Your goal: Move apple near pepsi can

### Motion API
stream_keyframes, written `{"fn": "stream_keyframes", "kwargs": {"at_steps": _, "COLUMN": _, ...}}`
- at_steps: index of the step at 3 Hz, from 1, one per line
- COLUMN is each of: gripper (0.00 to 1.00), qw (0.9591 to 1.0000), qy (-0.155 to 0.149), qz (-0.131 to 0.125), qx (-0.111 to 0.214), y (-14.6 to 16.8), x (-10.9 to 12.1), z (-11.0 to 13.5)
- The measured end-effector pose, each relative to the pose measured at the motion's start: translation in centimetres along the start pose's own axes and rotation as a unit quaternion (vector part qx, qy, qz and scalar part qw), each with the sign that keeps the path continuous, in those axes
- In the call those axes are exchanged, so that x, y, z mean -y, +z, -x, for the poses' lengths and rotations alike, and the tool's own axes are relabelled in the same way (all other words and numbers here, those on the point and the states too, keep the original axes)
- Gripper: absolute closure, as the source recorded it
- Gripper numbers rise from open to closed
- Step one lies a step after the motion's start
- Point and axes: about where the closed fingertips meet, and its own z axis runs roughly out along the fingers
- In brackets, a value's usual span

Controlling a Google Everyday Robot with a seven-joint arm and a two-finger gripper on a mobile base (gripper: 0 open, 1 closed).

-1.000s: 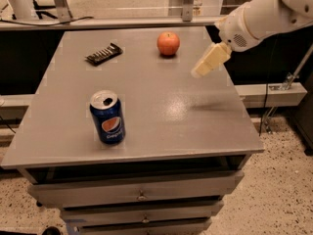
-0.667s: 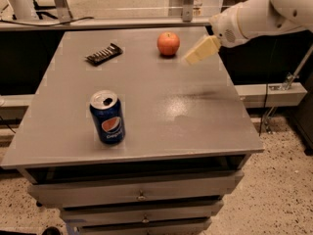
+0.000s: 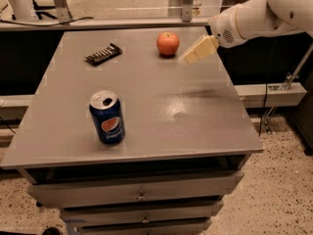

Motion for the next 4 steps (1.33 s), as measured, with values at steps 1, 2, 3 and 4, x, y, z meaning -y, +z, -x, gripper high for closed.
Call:
{"fn": "stream_keyframes", "kwargs": {"at_steps": 1, "gripper": 0.00, "qw": 0.9991, "qy": 0.009, "qz": -0.002, "qx": 0.041, "y": 2.0, "x": 0.5, "z": 0.7}}
{"fn": "stream_keyframes", "kwargs": {"at_steps": 2, "gripper": 0.00, "qw": 0.9941, "qy": 0.039, "qz": -0.014, "qx": 0.101, "y": 4.9, "x": 2.4, "z": 1.3}}
{"fn": "stream_keyframes", "kwargs": {"at_steps": 3, "gripper": 0.00, "qw": 0.9878, "qy": 0.063, "qz": -0.022, "qx": 0.141, "y": 7.7, "x": 4.4, "z": 1.4}}
{"fn": "stream_keyframes", "kwargs": {"at_steps": 4, "gripper": 0.00, "qw": 0.9837, "qy": 0.077, "qz": -0.030, "qx": 0.160, "y": 10.2, "x": 6.5, "z": 0.7}}
